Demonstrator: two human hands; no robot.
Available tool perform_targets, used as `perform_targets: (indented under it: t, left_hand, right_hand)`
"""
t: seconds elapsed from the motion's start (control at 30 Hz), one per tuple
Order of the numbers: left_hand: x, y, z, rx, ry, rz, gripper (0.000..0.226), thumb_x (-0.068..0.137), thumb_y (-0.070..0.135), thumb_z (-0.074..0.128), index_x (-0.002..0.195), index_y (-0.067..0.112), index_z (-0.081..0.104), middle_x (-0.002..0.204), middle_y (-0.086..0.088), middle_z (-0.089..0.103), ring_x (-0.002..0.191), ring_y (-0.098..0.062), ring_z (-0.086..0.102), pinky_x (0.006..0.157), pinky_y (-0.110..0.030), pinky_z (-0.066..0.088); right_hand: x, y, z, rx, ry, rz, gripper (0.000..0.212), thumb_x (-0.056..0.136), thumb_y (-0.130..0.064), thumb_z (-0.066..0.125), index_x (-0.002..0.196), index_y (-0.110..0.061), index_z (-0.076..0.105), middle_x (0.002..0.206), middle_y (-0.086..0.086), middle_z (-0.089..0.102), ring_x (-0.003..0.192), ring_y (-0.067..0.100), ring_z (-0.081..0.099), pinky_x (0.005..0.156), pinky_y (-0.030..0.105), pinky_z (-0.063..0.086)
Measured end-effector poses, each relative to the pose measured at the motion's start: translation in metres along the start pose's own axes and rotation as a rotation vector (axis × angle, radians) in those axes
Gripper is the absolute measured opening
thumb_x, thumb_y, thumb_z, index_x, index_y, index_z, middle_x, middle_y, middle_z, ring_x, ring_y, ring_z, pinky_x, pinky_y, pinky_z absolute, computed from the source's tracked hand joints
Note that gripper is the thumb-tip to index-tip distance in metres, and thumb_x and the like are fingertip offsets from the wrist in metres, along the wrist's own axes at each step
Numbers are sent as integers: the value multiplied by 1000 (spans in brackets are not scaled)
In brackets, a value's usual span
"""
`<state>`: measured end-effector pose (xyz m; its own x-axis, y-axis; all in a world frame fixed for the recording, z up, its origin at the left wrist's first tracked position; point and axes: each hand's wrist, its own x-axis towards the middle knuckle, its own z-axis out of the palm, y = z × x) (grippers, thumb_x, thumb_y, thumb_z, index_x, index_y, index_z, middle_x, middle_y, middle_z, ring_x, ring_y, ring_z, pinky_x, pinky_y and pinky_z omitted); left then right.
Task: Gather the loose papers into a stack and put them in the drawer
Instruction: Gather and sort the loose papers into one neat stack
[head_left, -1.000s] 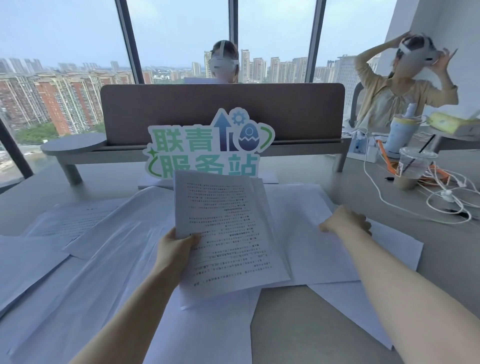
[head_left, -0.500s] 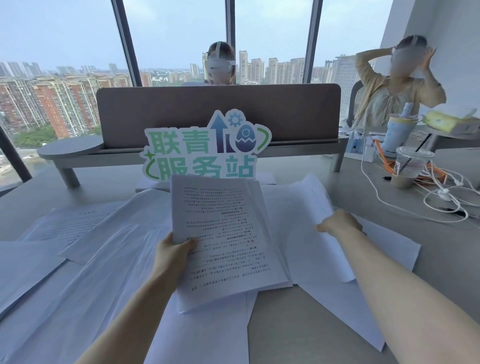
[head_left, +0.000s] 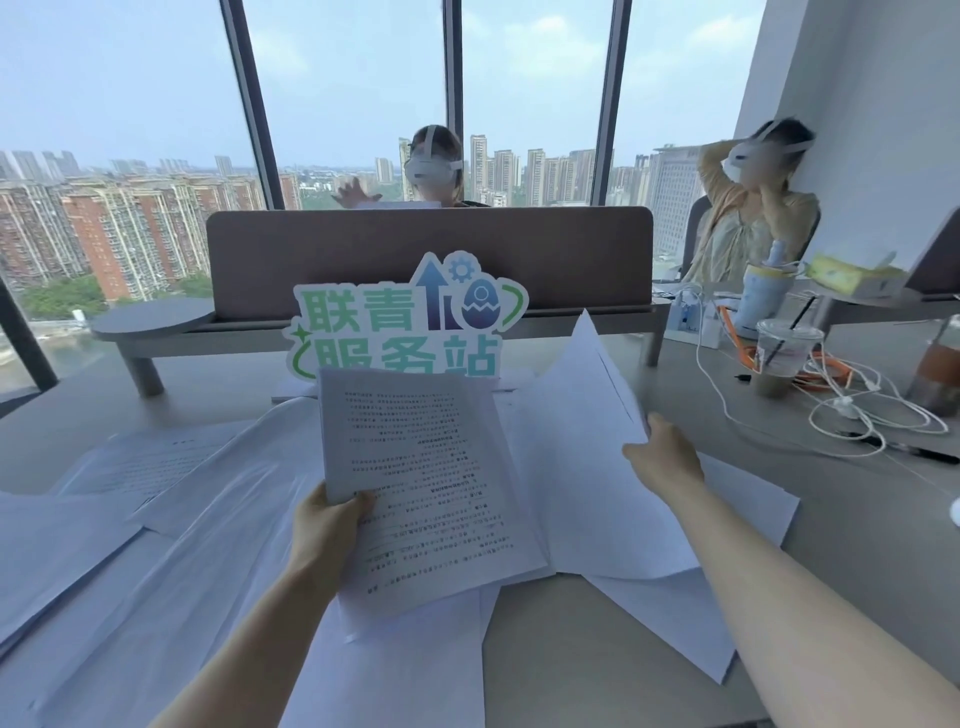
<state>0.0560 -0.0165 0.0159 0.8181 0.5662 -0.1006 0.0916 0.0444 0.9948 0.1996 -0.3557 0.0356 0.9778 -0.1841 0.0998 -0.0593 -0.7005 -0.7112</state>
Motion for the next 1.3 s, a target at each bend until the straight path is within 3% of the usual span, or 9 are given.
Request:
perform_targets:
  t: [0.2, 0.37, 0.63, 0.7, 0.8, 0.9, 1.0, 1.1, 1.3]
  left_hand:
    - [-16, 0, -5, 1, 3, 18, 24, 83, -4, 62, 95, 17, 67, 95, -12, 71, 86, -34, 68, 81, -46, 56]
    - [-25, 4, -10, -14, 31, 27, 24, 83, -3, 63, 99, 14, 67, 95, -12, 72, 88, -34, 68, 82, -48, 57]
    - [-37, 13, -20, -12, 86, 87, 22, 83, -2, 61, 100, 11, 66, 96, -14, 71, 87, -33, 68, 84, -48, 56]
    - [-40, 16, -24, -14, 111, 109, 22, 84, -1, 61, 103, 10, 64, 98, -15, 70, 90, -34, 67, 84, -46, 55]
    - [-43, 21, -30, -13, 131, 143, 21, 85, 0, 61, 103, 10, 64, 100, -16, 70, 90, -33, 66, 82, -44, 54]
    - [-47, 28, -34, -30, 115, 146, 21, 86, 2, 60, 105, 10, 65, 101, -16, 70, 83, -31, 66, 78, -42, 54]
    - [-52, 37, -36, -62, 74, 156, 22, 88, 5, 58, 107, 13, 64, 98, -12, 71, 82, -30, 66, 72, -39, 56]
    - [-63, 48, -33, -150, 33, 176, 17, 89, 4, 58, 100, 15, 65, 86, -3, 69, 71, -23, 64, 59, -29, 50]
    - [-69, 65, -27, -389, -79, 144, 16, 92, 10, 57, 101, 18, 67, 86, -6, 70, 68, -24, 62, 68, -36, 54]
  right_hand:
    - [-27, -17, -21, -34, 173, -160, 16, 83, -18, 61, 82, -18, 45, 81, 8, 63, 74, 34, 57, 59, 35, 42]
    - [-47, -39, -39, -10, 350, -300, 28, 88, -21, 63, 115, -17, 58, 96, 12, 71, 86, 40, 63, 67, 37, 45]
    - [-81, -85, -71, 29, 601, -430, 20, 90, -23, 65, 100, -6, 67, 82, 25, 69, 79, 45, 61, 62, 34, 31]
    - [-88, -99, -80, 146, 629, -461, 17, 88, -22, 66, 79, -8, 59, 73, 22, 65, 68, 39, 54, 61, 33, 31]
    - [-95, -115, -88, 302, 603, -489, 32, 84, -18, 66, 67, -8, 41, 57, 9, 49, 62, 31, 41, 58, 36, 35]
    - [-102, -127, -90, 514, 484, -466, 28, 81, -16, 66, 69, 4, 51, 64, 18, 58, 60, 23, 45, 58, 33, 40]
    - [-107, -133, -84, 699, 348, -376, 29, 80, -13, 71, 63, -2, 50, 59, 7, 52, 55, 8, 38, 58, 29, 36]
    - [-110, -131, -73, 782, 240, -301, 17, 79, -12, 72, 73, 1, 63, 66, 0, 61, 58, 8, 49, 62, 28, 42]
    - [-118, -117, -45, 895, 39, -155, 13, 80, -8, 72, 73, -20, 73, 75, -1, 72, 71, 19, 64, 72, 37, 54]
